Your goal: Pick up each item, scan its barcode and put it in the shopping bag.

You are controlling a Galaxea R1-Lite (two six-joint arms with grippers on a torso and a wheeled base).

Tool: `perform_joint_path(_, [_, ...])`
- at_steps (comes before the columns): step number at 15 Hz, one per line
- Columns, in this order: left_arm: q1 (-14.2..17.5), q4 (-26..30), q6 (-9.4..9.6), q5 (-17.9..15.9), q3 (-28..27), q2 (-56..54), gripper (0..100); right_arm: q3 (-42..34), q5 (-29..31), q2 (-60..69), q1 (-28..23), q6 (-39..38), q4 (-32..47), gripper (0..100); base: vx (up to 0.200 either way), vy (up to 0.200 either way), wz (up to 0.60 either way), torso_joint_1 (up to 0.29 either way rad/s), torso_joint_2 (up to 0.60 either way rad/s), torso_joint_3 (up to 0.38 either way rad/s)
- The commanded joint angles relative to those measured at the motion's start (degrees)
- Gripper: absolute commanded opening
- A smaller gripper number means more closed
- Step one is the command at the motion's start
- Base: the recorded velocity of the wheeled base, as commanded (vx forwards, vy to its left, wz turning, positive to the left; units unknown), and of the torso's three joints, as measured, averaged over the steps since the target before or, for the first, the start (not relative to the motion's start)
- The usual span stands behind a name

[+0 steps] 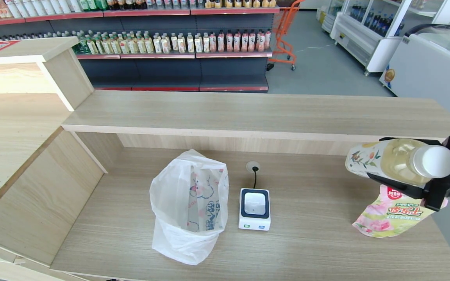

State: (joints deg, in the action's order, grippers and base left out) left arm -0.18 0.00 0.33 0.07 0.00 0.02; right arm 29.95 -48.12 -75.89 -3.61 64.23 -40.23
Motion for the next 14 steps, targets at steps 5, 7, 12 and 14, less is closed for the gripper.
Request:
perform_joint_path(5, [0.01,0.00,-0.24,0.01,0.00,-0.02,100,-1.04,0.83,-0.40,0.44,-3.24,2.96,0,-0.080,0.080,0.00,0.003,0.00,0.001])
perform_joint_path(7, [0.01,0.00,-0.07,0.01,0.00,-0.02,100,-1.30,0.83,-0.40,1.85,-9.56,3.93,0,-0.200,0.200,0.00,0.015,0.01,0.000])
perform_joint_path(12, [0.01,0.00,-0.15,0.01,0.00,-0.02,100,0.19,0.74,-4.53,3.08,-14.93,3.40,0,0.000,0.000,0.00,0.000,0.00,0.000])
perform_joint_path(14, [0.01,0.00,-0.15,0.01,0.00,-0.02,100,2.66,0.83,-9.63,3.26,-14.22,1.91,0,0.000,0.000,0.00,0.000,0.00,0.000])
